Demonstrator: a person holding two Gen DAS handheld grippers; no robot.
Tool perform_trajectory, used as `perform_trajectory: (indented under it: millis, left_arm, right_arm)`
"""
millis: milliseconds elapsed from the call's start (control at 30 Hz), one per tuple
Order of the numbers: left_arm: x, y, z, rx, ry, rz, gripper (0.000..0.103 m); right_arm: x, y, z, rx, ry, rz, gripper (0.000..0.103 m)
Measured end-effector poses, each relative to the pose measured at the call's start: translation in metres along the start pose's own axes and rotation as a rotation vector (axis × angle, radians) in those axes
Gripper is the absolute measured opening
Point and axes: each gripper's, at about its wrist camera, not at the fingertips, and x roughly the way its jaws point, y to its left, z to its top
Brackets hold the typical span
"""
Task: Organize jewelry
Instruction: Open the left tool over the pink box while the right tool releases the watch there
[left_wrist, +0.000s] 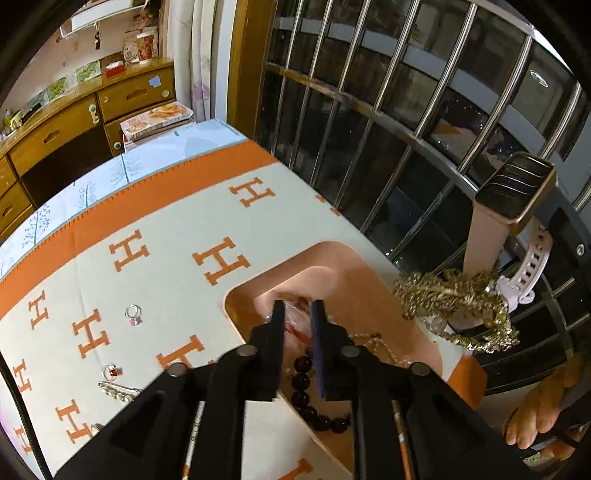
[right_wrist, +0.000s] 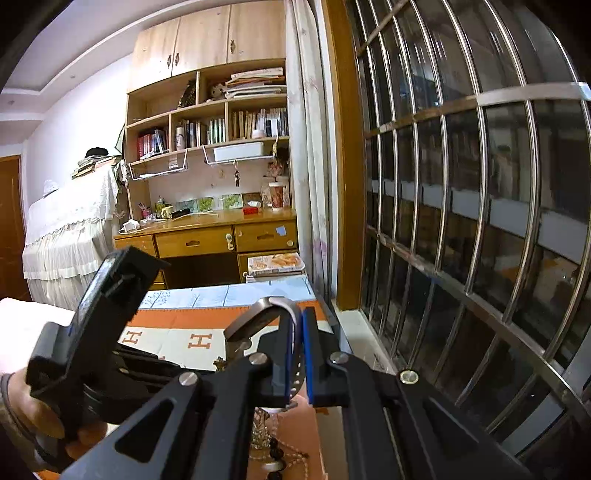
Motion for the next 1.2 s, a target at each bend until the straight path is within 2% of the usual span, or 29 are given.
perform_trajectory:
  millis: [33,167,333,433,533,667,767,867,933,1033,1200]
  left_arm:
    - [0.001,0.001,-0.001,-0.006,0.001,0.009,0.022]
    - [-0.004,0.008,-0.006,-0.042,-0.006,0.021,0.027]
    - [-0.034,0.025,-0.022,-0.078,-0.092,0.089,0.047]
    - [-0.048,0.036,-0.034,-0.109,-0.126,0.128,0.050]
    - [-0.057,0.049,-0.046,-0.158,-0.139,0.126,0.050]
    - [-0.061,0.061,-0.062,-0.207,-0.134,0.135,0.051]
    - [-0.060,0.071,-0.074,-0.240,-0.121,0.137,0.051]
    - [-0.060,0.078,-0.084,-0.263,-0.118,0.153,0.051]
    - [-0.062,0.083,-0.089,-0.274,-0.121,0.169,0.051]
    - [-0.066,0.092,-0.097,-0.302,-0.129,0.187,0.051]
    - [-0.077,0.109,-0.108,-0.341,-0.142,0.218,0.051]
  right_arm:
    - [0.001,0.000,-0.001,0.000,0.006,0.002,0.005]
    - [0.007,0.000,-0.002,0.006,0.031,0.024,0.005]
    - [0.020,0.002,-0.006,0.026,0.080,0.073,0.005]
    - [0.033,0.004,-0.011,0.062,0.142,0.130,0.006]
    - [0.050,0.004,-0.017,0.115,0.218,0.194,0.006]
    - [0.076,0.002,-0.028,0.169,0.334,0.227,0.006]
    - [0.098,0.002,-0.038,0.158,0.432,0.173,0.010]
    - [0.107,0.003,-0.045,0.111,0.484,0.087,0.010]
    - [0.110,0.002,-0.047,0.084,0.509,0.046,0.015]
    - [0.106,-0.001,-0.045,0.067,0.503,-0.010,0.016]
    - [0.093,-0.004,-0.036,0.060,0.463,-0.012,0.016]
